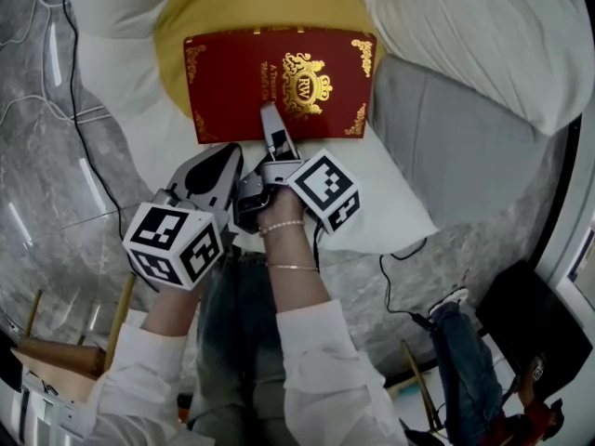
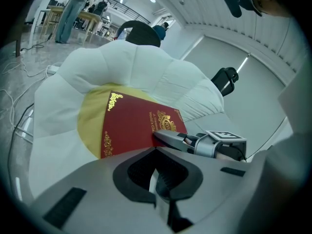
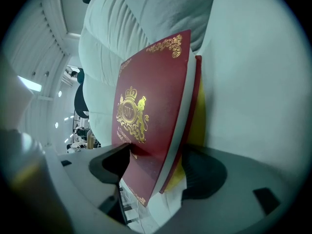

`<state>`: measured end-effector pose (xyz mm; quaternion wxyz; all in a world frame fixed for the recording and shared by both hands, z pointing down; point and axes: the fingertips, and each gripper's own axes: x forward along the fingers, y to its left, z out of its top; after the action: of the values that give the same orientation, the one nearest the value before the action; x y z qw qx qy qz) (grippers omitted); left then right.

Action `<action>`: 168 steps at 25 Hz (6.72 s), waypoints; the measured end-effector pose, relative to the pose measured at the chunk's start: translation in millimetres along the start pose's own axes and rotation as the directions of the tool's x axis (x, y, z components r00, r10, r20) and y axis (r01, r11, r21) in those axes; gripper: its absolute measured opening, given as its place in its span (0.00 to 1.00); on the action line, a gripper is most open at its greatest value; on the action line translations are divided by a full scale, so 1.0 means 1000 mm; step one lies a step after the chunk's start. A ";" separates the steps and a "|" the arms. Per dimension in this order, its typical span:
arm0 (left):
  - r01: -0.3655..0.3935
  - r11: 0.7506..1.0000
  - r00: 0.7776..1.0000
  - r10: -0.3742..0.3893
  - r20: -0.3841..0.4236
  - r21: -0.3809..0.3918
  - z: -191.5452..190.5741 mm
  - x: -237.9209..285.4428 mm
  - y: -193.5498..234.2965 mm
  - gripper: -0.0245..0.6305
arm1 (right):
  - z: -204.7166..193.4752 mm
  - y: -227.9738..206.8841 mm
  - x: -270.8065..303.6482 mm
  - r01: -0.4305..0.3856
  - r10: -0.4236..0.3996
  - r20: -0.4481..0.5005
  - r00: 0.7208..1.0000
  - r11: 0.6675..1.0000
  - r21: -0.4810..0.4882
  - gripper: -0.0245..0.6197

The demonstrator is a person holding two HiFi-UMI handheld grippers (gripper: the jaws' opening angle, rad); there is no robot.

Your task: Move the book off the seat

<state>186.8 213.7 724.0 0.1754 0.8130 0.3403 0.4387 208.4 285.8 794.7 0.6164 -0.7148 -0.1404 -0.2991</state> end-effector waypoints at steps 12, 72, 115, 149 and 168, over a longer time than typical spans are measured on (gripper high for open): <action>0.001 1.000 1.000 -0.001 0.006 0.015 0.000 -0.010 -0.004 0.04 | 0.017 0.014 -0.017 -0.048 0.051 0.087 0.995 0.998 -0.039 0.43; -0.020 0.996 0.997 0.026 0.069 -0.087 0.040 -0.017 0.046 0.33 | 0.031 0.019 -0.049 -0.174 0.181 0.045 0.982 0.977 -0.121 0.27; 0.008 0.999 1.000 -0.008 0.005 0.037 -0.018 0.022 0.076 0.22 | 0.026 -0.062 -0.041 -0.074 0.082 0.096 0.992 0.993 -0.088 0.24; -0.487 0.873 0.754 0.441 0.487 -0.036 0.181 -0.342 0.014 0.22 | -0.136 0.300 -0.113 -0.648 0.523 -0.459 0.718 0.744 -0.165 0.23; -0.767 0.550 0.283 0.753 0.594 -0.332 0.074 -0.670 -0.030 0.22 | -0.418 0.387 -0.285 -0.839 0.532 -0.811 0.243 0.536 0.100 0.22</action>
<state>-20.8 -237.3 267.7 0.0490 0.9745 -0.1731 0.1342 99.4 -147.6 340.4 0.5366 -0.5963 0.5264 -0.2820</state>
